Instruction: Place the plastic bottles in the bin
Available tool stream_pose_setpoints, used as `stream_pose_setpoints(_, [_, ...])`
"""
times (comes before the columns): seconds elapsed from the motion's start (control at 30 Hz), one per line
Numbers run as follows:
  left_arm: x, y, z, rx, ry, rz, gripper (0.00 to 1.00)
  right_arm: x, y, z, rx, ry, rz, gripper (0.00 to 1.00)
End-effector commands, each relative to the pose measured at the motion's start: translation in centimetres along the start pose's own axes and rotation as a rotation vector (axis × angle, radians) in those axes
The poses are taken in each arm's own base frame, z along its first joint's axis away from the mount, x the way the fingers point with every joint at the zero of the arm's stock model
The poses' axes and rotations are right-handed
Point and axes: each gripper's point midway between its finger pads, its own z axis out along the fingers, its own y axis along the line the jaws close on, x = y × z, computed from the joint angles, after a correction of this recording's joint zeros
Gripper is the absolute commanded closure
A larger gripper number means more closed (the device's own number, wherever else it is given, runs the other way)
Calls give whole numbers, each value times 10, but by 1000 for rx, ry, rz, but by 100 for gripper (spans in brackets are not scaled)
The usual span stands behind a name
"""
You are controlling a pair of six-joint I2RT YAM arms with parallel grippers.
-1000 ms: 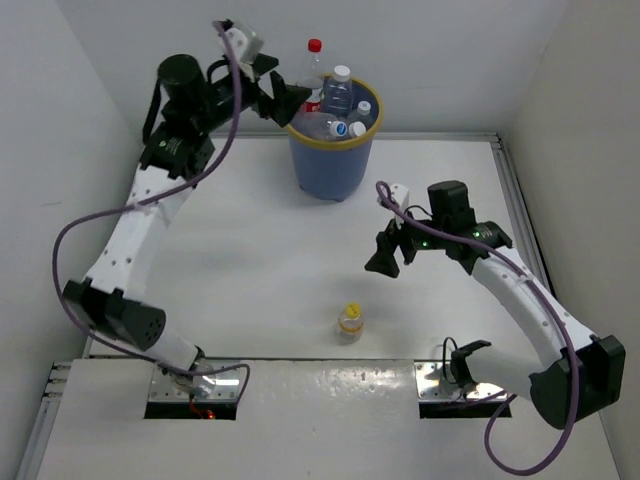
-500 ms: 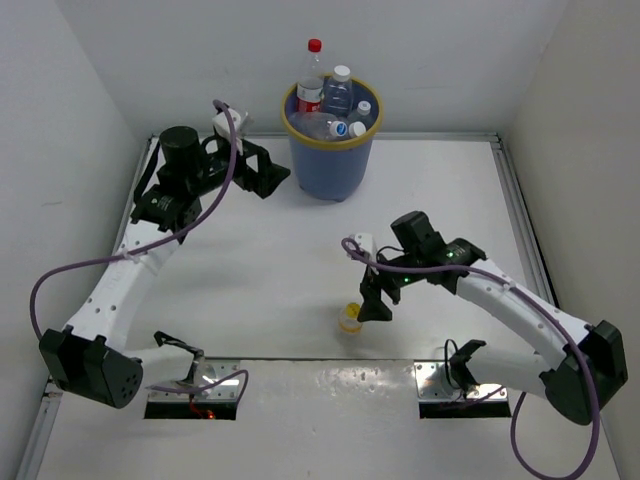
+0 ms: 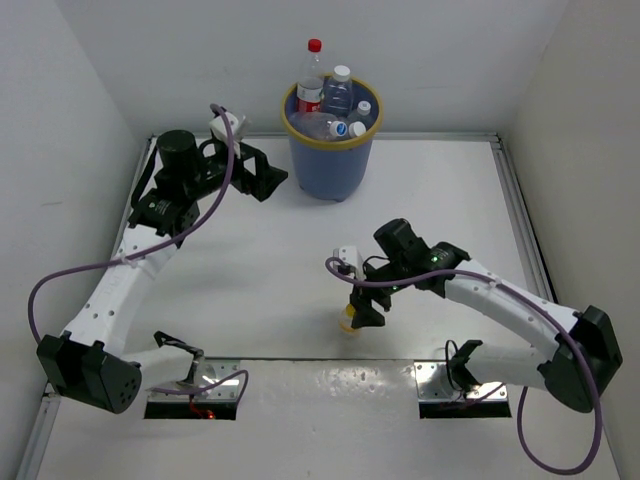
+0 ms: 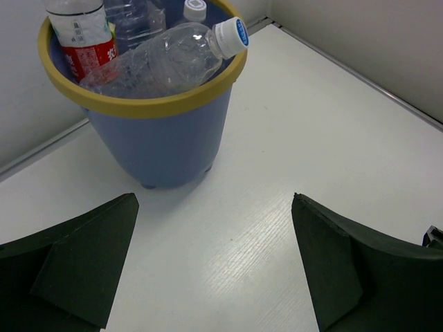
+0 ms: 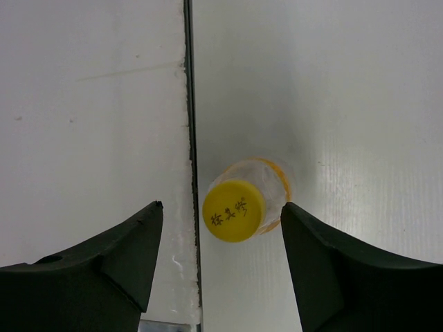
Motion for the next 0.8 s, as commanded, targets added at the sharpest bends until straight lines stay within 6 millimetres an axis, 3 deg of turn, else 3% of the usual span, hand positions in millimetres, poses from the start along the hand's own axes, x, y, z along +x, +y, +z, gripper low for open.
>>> stream_pose_setpoints(0.0, [-11,0,-7,-7,-40,27,0,-8,-10,4,32,-22,-59,32])
stream_pose_setpoints(0.33, [2,2,-3,-7,-14,22,0,1,-19,9,68,7,-93,47])
stream_pose_setpoints(0.53, [5,5,-1,-16,-6,17,0,3,-24,9,90,20,-112,75])
stream_pose_setpoints(0.63, [9,5,0,-15,2,13,0,-7,-25,1,103,9,-122,83])
stream_pose_setpoints(0.67, [9,5,0,-15,2,13,0,-25,-27,-5,112,-21,-142,86])
stream_pose_setpoints(0.73, [9,5,0,-15,2,13,0,-34,-32,-17,126,-46,-97,93])
stream_pose_setpoints(0.77, [9,5,0,-15,2,13,0,-62,-34,-29,132,-108,-87,97])
